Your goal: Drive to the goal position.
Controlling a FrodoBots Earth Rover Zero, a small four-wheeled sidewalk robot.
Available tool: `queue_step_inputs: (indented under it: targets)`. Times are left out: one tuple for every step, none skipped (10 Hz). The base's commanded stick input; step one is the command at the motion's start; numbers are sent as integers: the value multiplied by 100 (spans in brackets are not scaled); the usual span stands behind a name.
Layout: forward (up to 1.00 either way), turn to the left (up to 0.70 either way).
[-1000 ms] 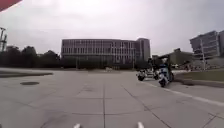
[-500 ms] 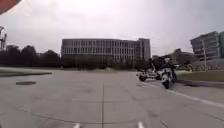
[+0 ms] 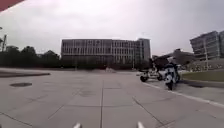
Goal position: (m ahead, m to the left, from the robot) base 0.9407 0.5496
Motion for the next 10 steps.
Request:
queue_step_inputs:
  targets:
    - [45,0]
    - [45,0]
    - [45,0]
    - [45,0]
    - [45,0]
    - [45,0]
    - [45,0]
    - [45,0]
    - [45,0]
    - [45,12]
